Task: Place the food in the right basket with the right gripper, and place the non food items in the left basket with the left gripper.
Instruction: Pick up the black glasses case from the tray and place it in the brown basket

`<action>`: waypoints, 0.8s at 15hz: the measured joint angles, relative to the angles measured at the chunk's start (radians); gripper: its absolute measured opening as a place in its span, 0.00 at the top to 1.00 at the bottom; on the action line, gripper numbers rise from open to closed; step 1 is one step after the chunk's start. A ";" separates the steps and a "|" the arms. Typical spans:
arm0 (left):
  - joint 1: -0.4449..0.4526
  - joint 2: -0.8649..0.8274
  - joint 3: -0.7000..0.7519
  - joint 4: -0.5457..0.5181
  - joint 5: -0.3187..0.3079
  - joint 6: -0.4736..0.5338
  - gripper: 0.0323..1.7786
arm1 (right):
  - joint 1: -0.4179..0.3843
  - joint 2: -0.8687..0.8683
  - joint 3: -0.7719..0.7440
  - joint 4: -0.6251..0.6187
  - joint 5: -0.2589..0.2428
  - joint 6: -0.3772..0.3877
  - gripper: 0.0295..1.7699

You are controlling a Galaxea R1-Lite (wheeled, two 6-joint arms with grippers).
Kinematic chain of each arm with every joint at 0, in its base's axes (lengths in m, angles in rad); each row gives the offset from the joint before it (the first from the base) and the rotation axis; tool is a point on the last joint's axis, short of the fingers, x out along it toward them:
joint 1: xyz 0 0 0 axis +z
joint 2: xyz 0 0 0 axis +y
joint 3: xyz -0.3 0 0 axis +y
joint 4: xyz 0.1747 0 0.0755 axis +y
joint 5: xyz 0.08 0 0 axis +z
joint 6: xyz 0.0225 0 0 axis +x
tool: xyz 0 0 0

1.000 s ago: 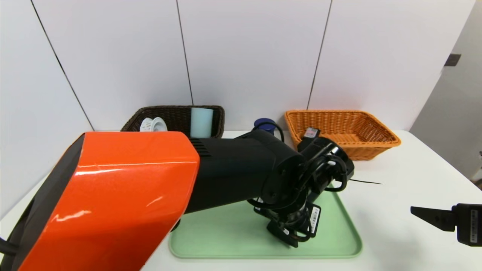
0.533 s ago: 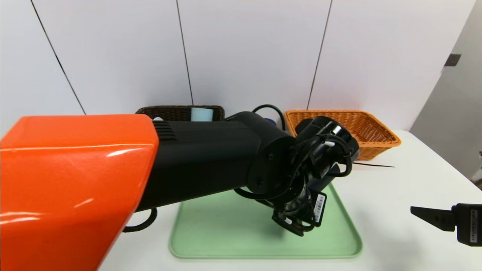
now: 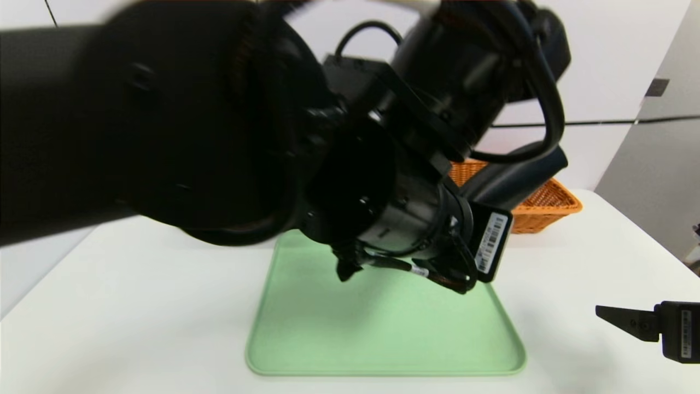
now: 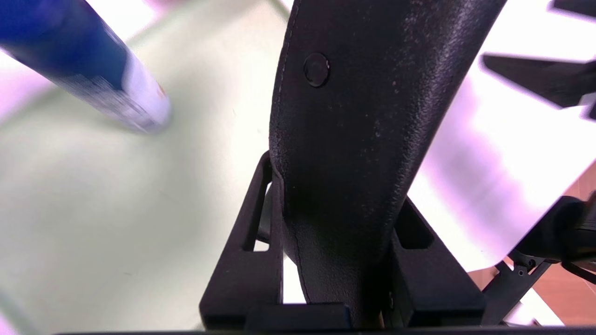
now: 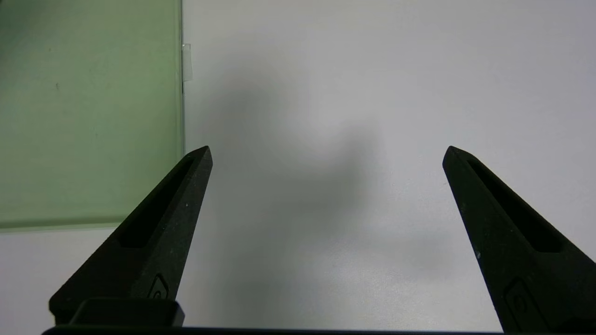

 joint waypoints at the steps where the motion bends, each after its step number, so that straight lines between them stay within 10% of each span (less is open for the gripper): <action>1: 0.017 -0.038 0.000 -0.010 0.001 0.043 0.71 | 0.000 0.000 0.001 0.000 0.000 -0.001 0.03; 7: 0.337 -0.170 0.006 -0.081 -0.037 0.227 0.71 | 0.000 0.001 0.004 0.000 0.002 0.001 0.03; 12: 0.664 -0.171 0.015 -0.013 -0.339 0.354 0.73 | -0.004 0.003 0.004 -0.010 0.002 -0.001 0.03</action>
